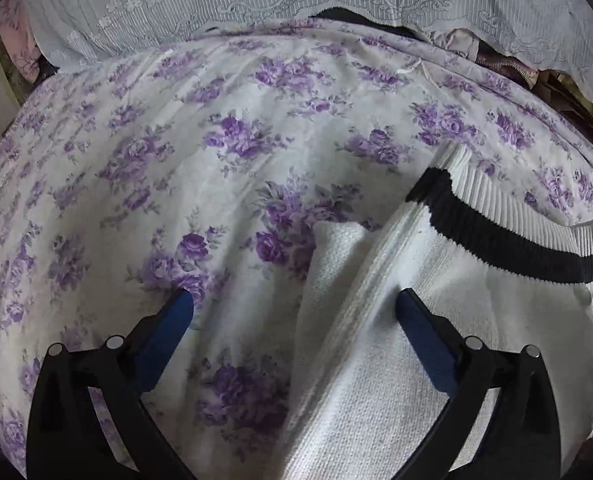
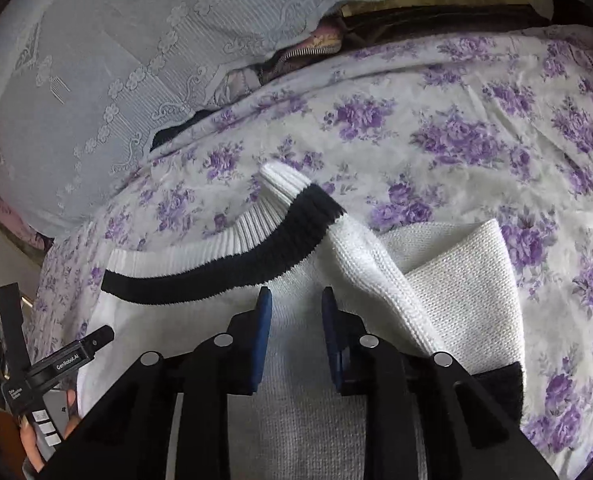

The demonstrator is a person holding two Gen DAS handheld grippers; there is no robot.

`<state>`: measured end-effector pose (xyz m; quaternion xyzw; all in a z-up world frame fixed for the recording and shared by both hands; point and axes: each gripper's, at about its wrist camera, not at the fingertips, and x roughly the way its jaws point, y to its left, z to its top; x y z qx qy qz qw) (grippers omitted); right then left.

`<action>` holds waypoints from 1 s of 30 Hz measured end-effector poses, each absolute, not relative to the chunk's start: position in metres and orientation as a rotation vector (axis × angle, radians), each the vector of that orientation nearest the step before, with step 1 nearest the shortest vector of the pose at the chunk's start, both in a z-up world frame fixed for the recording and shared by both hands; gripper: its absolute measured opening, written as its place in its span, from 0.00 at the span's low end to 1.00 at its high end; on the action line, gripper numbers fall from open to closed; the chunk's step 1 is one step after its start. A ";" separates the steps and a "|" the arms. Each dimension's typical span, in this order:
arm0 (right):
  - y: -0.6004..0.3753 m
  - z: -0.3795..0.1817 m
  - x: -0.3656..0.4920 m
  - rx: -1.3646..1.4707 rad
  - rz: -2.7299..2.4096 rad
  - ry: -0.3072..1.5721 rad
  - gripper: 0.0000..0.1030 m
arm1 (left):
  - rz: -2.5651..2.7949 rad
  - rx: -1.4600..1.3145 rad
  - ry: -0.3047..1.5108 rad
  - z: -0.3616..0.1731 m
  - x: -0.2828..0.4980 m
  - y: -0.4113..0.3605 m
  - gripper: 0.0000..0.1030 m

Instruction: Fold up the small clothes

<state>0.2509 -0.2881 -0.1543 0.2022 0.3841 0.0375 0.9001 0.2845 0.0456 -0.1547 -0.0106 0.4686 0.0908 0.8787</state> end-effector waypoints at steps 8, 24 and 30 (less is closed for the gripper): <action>-0.288 -0.138 0.234 0.327 0.049 0.716 0.35 | 0.228 0.112 0.861 -0.142 0.278 0.024 0.96; -0.288 -0.141 0.206 0.298 0.049 0.665 0.39 | 0.224 0.102 0.828 -0.142 0.257 0.028 0.96; -0.275 -0.130 0.171 0.219 0.090 0.650 0.41 | 0.208 0.100 0.800 -0.130 0.239 0.023 0.96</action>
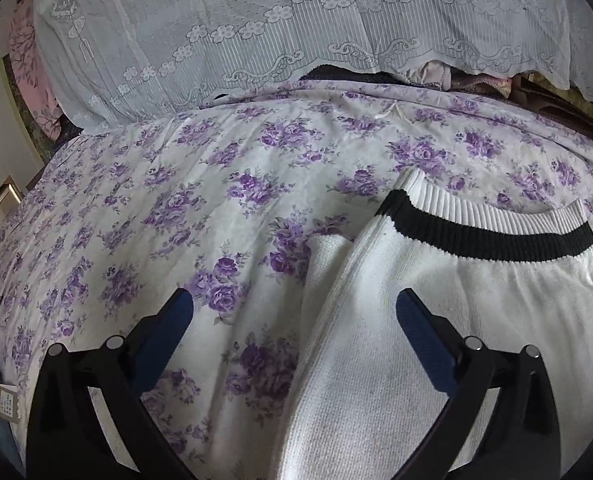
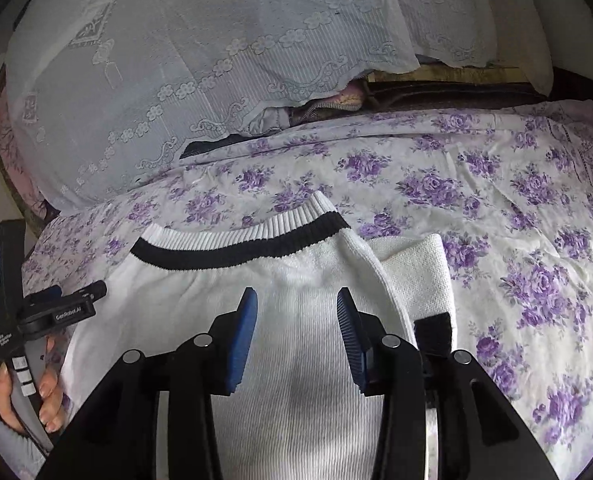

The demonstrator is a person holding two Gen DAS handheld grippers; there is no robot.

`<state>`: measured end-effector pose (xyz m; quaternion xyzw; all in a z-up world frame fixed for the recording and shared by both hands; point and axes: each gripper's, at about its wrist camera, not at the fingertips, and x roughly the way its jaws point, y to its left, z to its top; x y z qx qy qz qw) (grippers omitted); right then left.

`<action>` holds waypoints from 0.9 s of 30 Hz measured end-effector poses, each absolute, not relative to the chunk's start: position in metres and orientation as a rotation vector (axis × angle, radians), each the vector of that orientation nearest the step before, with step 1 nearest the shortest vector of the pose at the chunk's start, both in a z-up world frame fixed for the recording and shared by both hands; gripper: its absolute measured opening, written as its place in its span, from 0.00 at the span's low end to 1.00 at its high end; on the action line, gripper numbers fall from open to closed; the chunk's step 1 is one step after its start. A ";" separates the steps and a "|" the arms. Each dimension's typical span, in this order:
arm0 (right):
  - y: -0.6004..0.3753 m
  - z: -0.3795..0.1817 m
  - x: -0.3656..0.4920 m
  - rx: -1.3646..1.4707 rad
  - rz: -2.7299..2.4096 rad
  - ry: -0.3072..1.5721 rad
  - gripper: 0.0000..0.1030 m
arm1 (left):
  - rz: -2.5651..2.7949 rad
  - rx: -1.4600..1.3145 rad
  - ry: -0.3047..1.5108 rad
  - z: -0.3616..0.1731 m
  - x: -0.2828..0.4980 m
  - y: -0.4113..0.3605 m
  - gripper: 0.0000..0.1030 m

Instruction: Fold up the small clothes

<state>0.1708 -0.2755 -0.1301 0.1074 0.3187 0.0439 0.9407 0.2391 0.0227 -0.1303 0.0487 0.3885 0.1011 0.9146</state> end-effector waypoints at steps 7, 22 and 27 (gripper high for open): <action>-0.266 -0.139 0.145 0.166 0.114 0.696 0.44 | 0.193 0.122 0.825 -0.136 0.220 0.016 0.96; -0.252 -0.148 0.137 0.128 0.143 0.714 0.50 | 0.193 0.185 0.831 -0.150 0.194 0.004 0.95; -0.233 -0.136 0.126 0.092 0.207 0.679 0.50 | 0.164 0.177 0.817 -0.145 0.175 0.001 0.95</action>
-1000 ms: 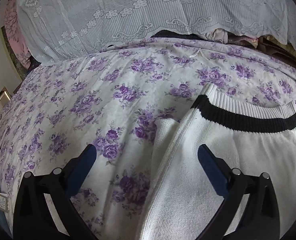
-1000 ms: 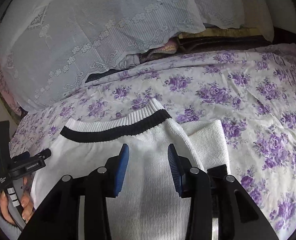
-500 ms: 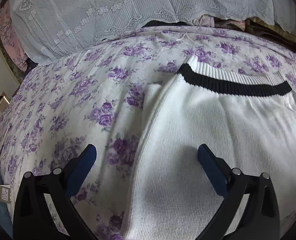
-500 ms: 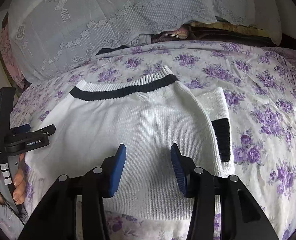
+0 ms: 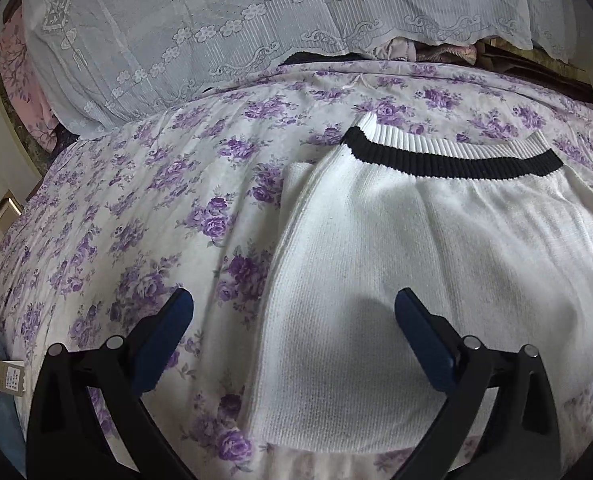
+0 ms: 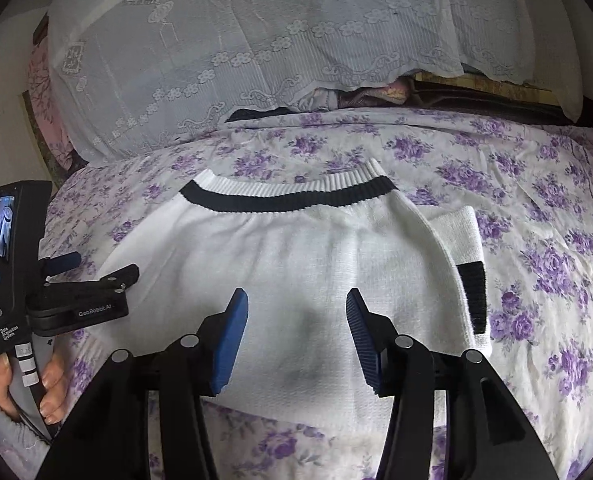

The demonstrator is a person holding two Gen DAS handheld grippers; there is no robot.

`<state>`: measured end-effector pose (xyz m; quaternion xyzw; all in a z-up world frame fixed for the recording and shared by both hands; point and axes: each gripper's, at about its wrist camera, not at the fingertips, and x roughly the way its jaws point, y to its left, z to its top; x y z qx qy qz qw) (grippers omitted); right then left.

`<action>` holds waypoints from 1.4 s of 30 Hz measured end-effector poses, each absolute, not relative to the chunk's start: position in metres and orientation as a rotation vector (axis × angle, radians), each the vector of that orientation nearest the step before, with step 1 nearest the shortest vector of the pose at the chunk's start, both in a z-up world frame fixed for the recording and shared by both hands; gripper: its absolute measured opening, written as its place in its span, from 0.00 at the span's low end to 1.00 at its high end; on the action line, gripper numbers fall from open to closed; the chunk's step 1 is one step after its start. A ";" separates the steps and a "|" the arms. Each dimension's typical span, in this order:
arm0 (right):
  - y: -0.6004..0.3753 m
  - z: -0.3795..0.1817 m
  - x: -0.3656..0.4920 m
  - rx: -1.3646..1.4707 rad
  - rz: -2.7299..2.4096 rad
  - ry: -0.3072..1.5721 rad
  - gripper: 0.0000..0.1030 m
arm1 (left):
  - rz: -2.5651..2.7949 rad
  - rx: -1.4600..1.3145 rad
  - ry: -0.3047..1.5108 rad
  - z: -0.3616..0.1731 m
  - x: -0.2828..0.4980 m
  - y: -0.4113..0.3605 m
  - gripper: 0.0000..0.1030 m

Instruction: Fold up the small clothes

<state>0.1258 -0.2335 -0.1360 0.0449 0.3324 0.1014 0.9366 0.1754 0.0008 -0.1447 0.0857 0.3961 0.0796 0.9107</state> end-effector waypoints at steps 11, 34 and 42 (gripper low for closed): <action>-0.210 -0.161 0.134 0.006 0.235 0.780 0.59 | 0.147 0.203 0.840 -0.159 0.172 -0.005 0.96; -0.209 -0.151 0.172 0.120 0.232 0.770 0.62 | 0.095 0.137 0.846 -0.155 0.175 0.000 0.96; -0.245 -0.130 0.207 0.181 0.105 0.749 0.62 | 0.134 0.068 0.881 -0.133 0.231 0.020 0.96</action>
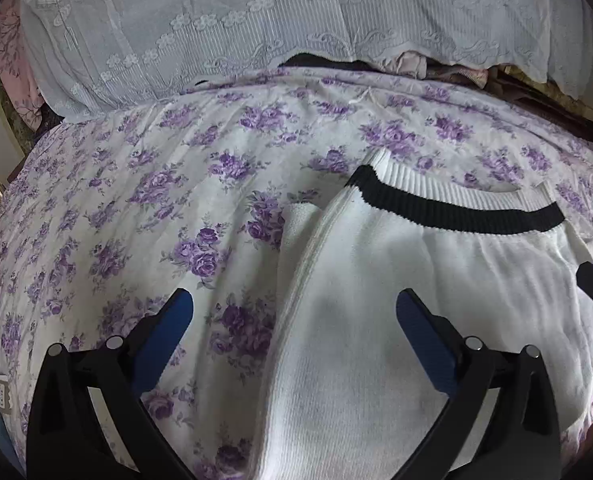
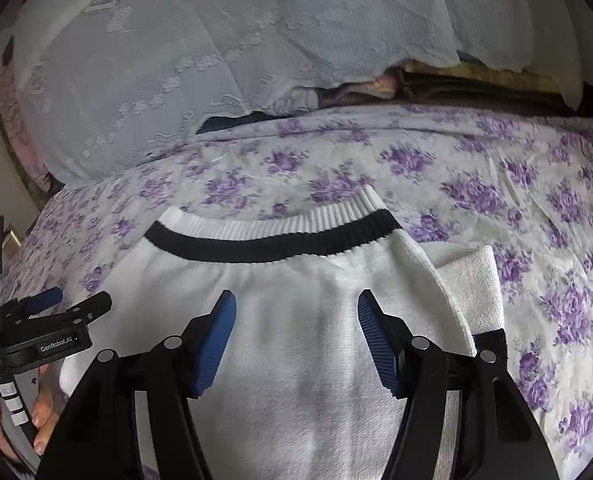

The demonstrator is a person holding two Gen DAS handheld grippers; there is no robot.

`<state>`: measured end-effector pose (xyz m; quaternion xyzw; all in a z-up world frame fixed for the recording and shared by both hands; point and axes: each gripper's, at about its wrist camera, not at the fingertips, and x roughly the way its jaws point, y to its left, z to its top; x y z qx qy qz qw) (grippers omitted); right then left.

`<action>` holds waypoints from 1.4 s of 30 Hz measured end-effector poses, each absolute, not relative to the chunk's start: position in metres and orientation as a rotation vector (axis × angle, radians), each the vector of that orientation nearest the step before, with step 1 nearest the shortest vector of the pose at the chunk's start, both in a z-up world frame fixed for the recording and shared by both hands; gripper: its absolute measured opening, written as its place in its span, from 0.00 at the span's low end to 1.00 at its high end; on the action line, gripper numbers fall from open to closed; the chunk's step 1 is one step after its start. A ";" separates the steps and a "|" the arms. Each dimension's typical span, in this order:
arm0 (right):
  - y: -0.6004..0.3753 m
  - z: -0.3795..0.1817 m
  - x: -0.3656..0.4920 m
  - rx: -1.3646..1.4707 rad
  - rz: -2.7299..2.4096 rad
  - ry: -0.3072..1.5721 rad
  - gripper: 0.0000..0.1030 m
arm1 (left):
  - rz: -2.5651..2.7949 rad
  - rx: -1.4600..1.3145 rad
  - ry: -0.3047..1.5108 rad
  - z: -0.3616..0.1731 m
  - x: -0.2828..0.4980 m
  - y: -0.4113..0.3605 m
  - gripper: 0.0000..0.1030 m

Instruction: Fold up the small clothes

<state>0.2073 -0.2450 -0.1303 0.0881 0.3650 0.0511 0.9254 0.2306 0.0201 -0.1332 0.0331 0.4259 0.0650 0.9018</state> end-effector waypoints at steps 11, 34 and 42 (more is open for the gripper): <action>-0.261 -0.154 0.202 0.221 0.087 0.765 0.62 | 0.159 0.040 0.892 -0.156 0.219 0.031 0.96; -0.251 -0.158 0.139 0.145 0.137 0.763 0.74 | 0.065 0.101 0.888 -0.159 0.177 -0.008 0.96; -0.267 -0.153 0.124 0.225 0.137 0.745 0.74 | 0.064 0.116 0.868 -0.151 0.160 -0.011 0.96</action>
